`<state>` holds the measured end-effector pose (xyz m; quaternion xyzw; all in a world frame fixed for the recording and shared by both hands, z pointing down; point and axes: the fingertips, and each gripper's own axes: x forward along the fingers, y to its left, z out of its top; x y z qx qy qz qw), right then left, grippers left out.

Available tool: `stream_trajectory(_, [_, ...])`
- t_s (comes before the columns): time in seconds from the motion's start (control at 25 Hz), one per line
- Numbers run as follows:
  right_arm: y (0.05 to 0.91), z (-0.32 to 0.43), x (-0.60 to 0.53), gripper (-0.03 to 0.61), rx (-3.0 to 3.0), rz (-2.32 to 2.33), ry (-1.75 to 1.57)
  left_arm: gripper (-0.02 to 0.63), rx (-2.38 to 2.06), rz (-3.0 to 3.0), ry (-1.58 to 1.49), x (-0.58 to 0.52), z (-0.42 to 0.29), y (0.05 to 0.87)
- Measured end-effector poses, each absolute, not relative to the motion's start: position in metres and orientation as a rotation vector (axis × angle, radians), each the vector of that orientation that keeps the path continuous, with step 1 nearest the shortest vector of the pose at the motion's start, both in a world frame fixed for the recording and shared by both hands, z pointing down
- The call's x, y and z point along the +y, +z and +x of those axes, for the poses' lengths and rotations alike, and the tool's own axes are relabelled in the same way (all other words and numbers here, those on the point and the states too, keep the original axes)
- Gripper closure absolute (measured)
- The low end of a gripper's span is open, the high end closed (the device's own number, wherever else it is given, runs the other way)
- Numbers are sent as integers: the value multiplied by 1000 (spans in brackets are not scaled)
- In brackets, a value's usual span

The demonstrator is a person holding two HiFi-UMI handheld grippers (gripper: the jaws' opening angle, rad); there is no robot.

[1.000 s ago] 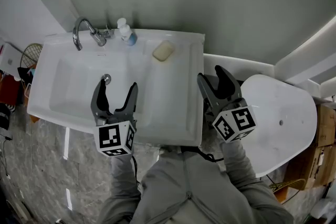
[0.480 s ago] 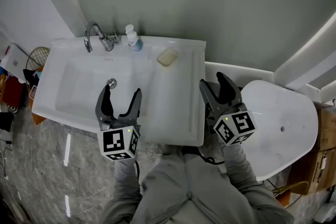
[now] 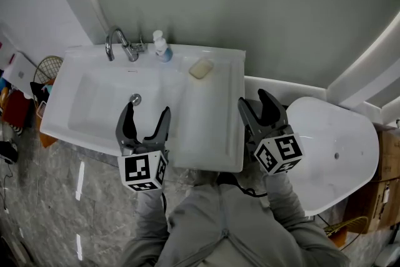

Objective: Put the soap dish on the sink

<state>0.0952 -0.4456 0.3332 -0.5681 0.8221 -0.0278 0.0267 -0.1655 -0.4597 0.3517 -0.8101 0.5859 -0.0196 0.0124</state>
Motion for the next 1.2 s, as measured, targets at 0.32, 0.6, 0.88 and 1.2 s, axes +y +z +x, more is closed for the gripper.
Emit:
stream_trajectory(0.32, [333,99,-440,347,2531,-1775,-66,175,1822,-2524,-59,-455,-162,349])
stream_trajectory(0.6, [331,104,-433,347,2524,-1779,-67,175,1812,-2519,-64,-449,-155,346])
stream_trajectory(0.88, [329,107,-428,347,2521,-1776,-70,175,1814,-2513,-68,-444,-153,343])
stream_trajectory(1.2, [333,106,-424,347,2524,-1774,-75,175,1821,-2512,-78,-439,-154,346])
